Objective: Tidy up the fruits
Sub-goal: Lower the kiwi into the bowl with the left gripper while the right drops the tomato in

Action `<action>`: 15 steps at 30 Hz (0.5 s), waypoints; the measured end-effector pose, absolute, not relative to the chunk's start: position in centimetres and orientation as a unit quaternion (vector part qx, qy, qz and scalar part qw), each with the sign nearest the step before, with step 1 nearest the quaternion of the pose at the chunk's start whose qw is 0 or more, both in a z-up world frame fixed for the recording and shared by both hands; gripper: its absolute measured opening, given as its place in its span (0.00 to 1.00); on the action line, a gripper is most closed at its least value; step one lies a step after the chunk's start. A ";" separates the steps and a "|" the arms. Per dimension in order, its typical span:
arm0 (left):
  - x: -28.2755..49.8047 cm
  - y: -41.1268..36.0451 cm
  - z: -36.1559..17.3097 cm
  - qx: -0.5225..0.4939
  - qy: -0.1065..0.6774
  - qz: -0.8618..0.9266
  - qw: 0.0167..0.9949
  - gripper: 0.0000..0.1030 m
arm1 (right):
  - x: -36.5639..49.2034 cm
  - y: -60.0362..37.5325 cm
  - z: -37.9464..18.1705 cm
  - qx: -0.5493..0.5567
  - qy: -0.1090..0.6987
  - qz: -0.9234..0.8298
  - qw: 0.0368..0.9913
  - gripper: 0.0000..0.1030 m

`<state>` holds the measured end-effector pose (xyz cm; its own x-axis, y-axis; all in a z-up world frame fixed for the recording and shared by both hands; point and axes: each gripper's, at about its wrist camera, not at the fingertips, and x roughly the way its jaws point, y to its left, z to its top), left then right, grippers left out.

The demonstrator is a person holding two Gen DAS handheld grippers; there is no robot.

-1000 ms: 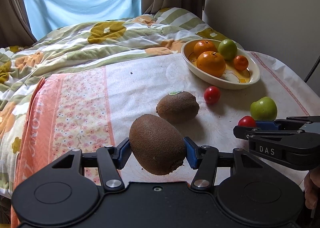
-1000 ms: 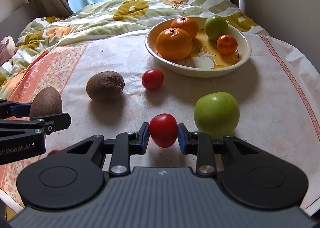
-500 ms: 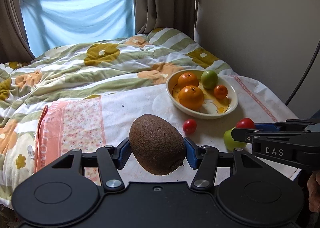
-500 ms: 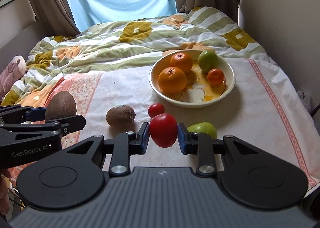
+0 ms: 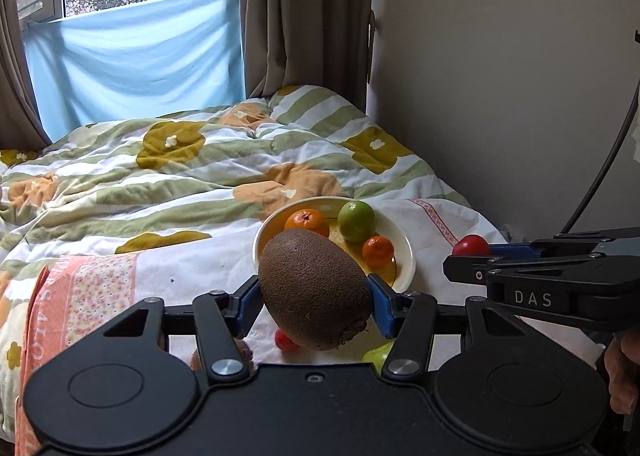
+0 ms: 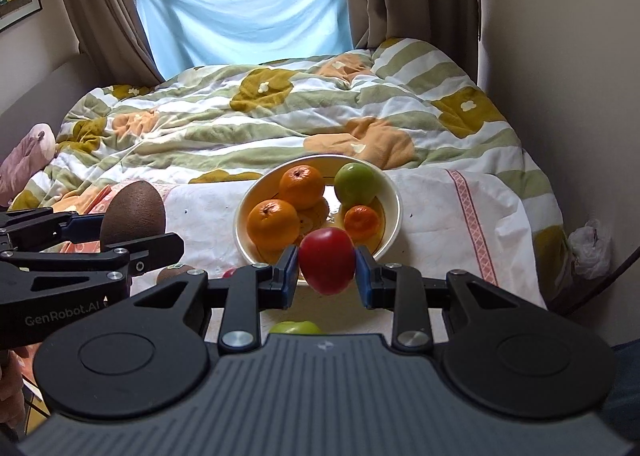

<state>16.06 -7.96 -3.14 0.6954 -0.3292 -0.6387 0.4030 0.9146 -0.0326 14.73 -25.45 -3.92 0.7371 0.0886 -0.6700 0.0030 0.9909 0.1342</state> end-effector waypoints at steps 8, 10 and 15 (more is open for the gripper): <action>19.8 -13.1 -5.9 0.066 0.354 -0.183 0.915 0.58 | 18.7 -30.2 -5.5 0.056 0.377 0.045 0.923 0.43; 20.7 -14.1 -6.9 0.070 0.363 -0.179 0.912 0.58 | 19.8 -30.9 -6.2 0.058 0.383 0.051 0.920 0.43; 22.7 -16.4 -9.5 0.097 0.376 -0.173 0.905 0.58 | 22.0 -32.2 -7.7 0.058 0.397 0.067 0.913 0.43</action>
<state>22.71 -16.35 -9.47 0.6575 -0.2407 -0.7140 0.3862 0.9213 0.0450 22.01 -32.21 -7.66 0.6755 0.1690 -0.7177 -0.0769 0.9842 0.1594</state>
